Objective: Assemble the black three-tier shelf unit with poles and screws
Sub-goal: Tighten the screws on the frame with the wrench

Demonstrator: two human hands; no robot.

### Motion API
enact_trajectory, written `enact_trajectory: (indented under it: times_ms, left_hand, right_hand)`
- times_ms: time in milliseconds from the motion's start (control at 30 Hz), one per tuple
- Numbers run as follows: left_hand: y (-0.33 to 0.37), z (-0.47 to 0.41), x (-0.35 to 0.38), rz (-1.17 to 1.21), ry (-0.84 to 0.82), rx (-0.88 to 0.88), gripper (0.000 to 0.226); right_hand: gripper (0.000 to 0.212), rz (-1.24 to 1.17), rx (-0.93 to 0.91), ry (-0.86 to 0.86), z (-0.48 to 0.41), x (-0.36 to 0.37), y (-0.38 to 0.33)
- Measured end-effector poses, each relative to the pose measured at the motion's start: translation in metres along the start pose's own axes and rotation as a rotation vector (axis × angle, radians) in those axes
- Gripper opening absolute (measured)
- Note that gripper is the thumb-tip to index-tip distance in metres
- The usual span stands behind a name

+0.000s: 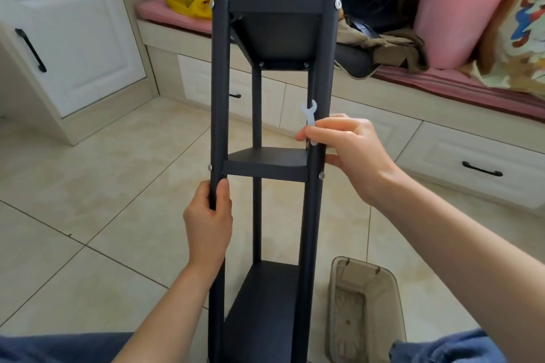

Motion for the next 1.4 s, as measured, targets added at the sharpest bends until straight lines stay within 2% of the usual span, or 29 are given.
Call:
enact_trajectory:
  times_ms: [300,500,667,767,900,967,1033,1133,1300,1400]
  left_hand:
    - [-0.012,-0.01,-0.012,-0.053,0.003,-0.004,0.048]
    - [-0.001,-0.009,-0.019,-0.369,0.037,0.023,0.048]
    - [0.033,0.019,-0.008,-0.5,0.077,0.111,0.055]
    - [0.056,0.041,0.011,-0.389,-0.039,0.168,0.057]
    - [0.065,0.058,0.032,-0.165,-0.157,0.015,0.048]
    - [0.062,0.063,0.037,-0.089,-0.195,-0.024,0.054]
    - [0.058,0.065,0.039,-0.077,-0.216,-0.051,0.06]
    - [0.055,0.065,0.039,-0.109,-0.239,-0.058,0.054]
    - [0.044,0.063,0.031,-0.175,-0.224,0.028,0.023]
    - [0.037,0.059,0.026,-0.209,-0.187,0.029,0.017]
  right_hand:
    - [0.013,0.14,-0.062,-0.149,0.009,0.01,-0.011]
    - [0.01,0.172,-0.055,-0.124,0.009,0.023,-0.017]
    - [0.01,0.206,-0.034,-0.069,-0.002,0.031,-0.022]
    - [0.012,0.23,-0.033,-0.063,-0.008,0.039,-0.026]
    - [0.014,0.296,-0.061,-0.031,-0.01,0.051,-0.028]
    - [0.017,0.317,-0.084,0.007,-0.009,0.056,-0.03]
    - [0.019,0.326,-0.087,0.031,-0.008,0.058,-0.03]
    - [0.021,0.312,-0.067,0.047,-0.01,0.054,-0.029]
    - [0.017,0.248,-0.082,0.039,-0.008,0.059,-0.028]
    - [0.017,0.121,-0.035,-0.05,-0.01,0.056,-0.025]
Point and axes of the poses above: each hand's wrist, its own z-axis away from the middle knuckle, its own x-axis out of the palm, y = z × x, the point moved 3 cm from there along -z, towards the middle knuckle, and after that the axes turned 13 degrees about -y, right-handed, at the moved point
